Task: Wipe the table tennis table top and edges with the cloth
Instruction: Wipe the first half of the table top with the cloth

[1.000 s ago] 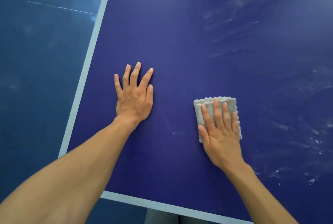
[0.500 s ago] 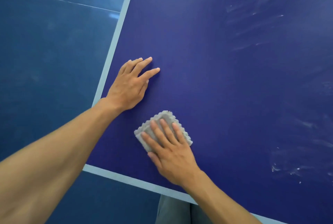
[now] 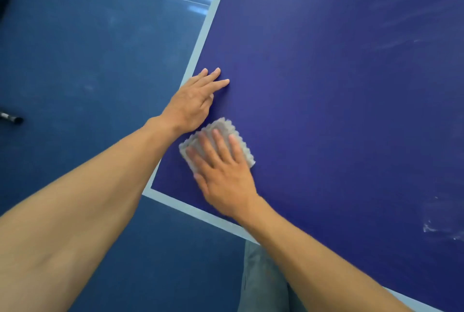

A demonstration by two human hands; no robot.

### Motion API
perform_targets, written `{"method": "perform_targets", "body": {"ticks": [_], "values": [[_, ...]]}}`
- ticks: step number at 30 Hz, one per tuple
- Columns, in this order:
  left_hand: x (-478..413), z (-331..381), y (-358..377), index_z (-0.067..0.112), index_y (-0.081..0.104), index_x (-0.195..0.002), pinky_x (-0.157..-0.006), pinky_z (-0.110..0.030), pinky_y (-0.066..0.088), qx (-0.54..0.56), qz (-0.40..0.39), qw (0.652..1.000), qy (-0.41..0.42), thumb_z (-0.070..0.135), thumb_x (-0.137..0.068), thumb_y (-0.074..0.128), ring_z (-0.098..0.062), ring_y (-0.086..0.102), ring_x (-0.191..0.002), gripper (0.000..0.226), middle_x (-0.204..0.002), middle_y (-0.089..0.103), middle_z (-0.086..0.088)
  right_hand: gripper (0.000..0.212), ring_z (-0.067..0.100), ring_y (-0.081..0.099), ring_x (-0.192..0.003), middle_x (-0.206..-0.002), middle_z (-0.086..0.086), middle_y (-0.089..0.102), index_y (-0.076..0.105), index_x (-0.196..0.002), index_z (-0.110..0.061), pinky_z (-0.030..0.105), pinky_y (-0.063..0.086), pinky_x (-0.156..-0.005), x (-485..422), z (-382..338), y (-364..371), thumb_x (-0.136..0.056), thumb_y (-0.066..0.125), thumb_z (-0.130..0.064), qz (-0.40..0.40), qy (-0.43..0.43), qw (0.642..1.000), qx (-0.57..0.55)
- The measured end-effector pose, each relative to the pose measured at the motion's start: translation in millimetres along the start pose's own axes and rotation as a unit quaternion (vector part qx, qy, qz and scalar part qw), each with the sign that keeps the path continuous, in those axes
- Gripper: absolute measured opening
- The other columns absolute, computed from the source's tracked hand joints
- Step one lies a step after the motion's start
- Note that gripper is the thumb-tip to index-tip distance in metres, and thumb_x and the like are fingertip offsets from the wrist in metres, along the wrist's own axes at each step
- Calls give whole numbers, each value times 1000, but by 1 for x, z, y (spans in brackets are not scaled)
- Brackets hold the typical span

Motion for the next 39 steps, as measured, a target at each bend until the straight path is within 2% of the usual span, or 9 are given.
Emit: {"method": "perform_targets", "body": {"ticks": [3,7,12,18,20,25,28,35,39], "values": [[4,10,11,29,46,-155,-129,-39,9,-24,23,999,-6,7,-108,36,-26,13,-159,52,-170,23,0,55,31,16,-160,-172,1,24,35,-162,-32,54,16,-128,44,-45,22,-108,36,-44,-14,-111,994,20],[12,13,31,30,41,-157,-129,-49,6,-64,71,995,-31,19,-109,38,-27,11,-160,49,-171,21,-2,57,29,20,-159,-172,2,23,32,-163,-34,54,18,-126,104,11,19,-108,41,-47,-21,-93,995,29],[24,17,50,28,34,-160,-128,-55,6,-139,78,986,-38,38,-107,29,-33,12,-159,55,-171,18,-8,61,32,10,-161,-175,6,13,27,-165,-25,58,11,-128,175,163,-24,-109,26,-48,16,184,982,43],[3,59,65,24,42,-157,-126,-62,9,-165,96,981,15,39,-105,31,-36,24,-155,55,-167,29,-13,73,33,-11,-161,-175,9,-12,0,-168,-26,59,-6,-127,155,236,-59,-101,10,-53,64,572,816,-45],[-18,84,72,25,39,-158,-125,-63,10,-167,90,981,39,40,-105,29,-35,24,-155,57,-167,28,-13,70,36,-13,-160,-174,11,-13,-1,-168,-25,60,-7,-127,121,219,-60,-105,15,-50,72,561,824,-48],[-84,123,74,29,35,-160,-126,-62,5,-166,105,979,55,41,-105,31,-33,19,-156,56,-169,23,-11,60,34,8,-161,-175,9,11,19,-167,-26,57,8,-128,107,162,-33,-111,25,-47,37,199,979,23],[-115,123,74,33,30,-161,-126,-61,2,-160,101,982,24,43,-106,32,-30,12,-158,56,-170,17,-8,61,33,6,-162,-175,7,9,16,-167,-28,58,11,-128,136,199,-40,-110,21,-49,28,271,962,21],[-121,120,79,39,33,-157,-127,-58,4,-145,120,982,1,53,-102,30,-25,12,-157,57,-167,20,-2,65,34,-19,-159,-173,9,-18,-5,-167,-29,60,-11,-126,58,332,-95,-109,12,-52,90,614,780,-73],[-121,122,77,39,35,-157,-127,-58,4,-138,123,983,-4,54,-101,31,-24,13,-157,59,-166,21,-1,65,34,-16,-160,-174,9,-14,-5,-167,-29,60,-11,-126,-34,327,-101,-110,18,-51,73,494,865,-35]]}}
Point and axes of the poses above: each hand's wrist, its own x-axis away from the middle knuckle, its own y-axis out of the palm, z = x × y, the point moved 2 cm from there along -x, towards the middle knuckle
